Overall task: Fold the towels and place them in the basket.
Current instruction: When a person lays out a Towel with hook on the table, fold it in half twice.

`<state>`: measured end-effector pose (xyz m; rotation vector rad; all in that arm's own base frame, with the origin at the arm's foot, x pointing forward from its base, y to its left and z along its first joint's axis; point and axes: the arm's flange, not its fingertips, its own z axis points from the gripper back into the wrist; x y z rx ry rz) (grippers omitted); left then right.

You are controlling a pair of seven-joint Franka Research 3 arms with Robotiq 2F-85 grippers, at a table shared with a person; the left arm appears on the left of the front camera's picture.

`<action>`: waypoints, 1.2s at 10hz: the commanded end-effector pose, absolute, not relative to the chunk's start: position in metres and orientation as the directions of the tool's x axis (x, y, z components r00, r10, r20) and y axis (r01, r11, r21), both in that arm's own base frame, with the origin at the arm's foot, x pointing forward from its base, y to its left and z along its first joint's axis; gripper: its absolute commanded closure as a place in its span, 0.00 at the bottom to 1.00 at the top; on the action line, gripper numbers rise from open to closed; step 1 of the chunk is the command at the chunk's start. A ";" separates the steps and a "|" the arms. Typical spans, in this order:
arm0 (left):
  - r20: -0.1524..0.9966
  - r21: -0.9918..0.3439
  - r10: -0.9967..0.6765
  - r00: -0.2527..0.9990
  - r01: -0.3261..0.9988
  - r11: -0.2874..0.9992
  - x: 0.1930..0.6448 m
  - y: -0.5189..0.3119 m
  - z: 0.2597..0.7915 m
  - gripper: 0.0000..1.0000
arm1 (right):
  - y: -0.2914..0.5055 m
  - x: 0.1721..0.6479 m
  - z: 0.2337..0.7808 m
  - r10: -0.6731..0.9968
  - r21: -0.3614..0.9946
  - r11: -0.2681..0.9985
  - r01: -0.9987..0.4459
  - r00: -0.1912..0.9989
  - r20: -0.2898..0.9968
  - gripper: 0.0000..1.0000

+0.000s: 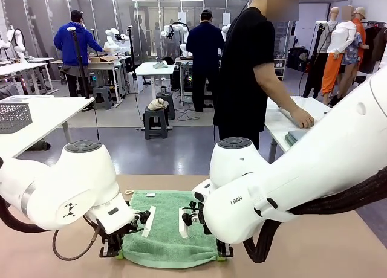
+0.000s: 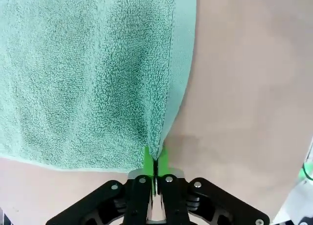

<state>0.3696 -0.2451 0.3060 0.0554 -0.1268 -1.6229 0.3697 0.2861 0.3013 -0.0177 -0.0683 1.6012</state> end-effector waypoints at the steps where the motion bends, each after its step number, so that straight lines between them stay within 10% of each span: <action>1: 0.034 0.129 -0.998 -0.055 0.990 -0.050 0.366 -0.241 0.329 0.96 | 0.280 0.372 0.321 0.997 -0.062 -0.057 -0.996 -0.059 0.042 0.95; 12: 0.015 0.240 -0.997 -0.082 0.968 -0.076 0.384 -0.246 0.407 0.96 | 0.281 0.378 0.412 0.996 -0.181 -0.075 -0.981 -0.080 0.024 0.95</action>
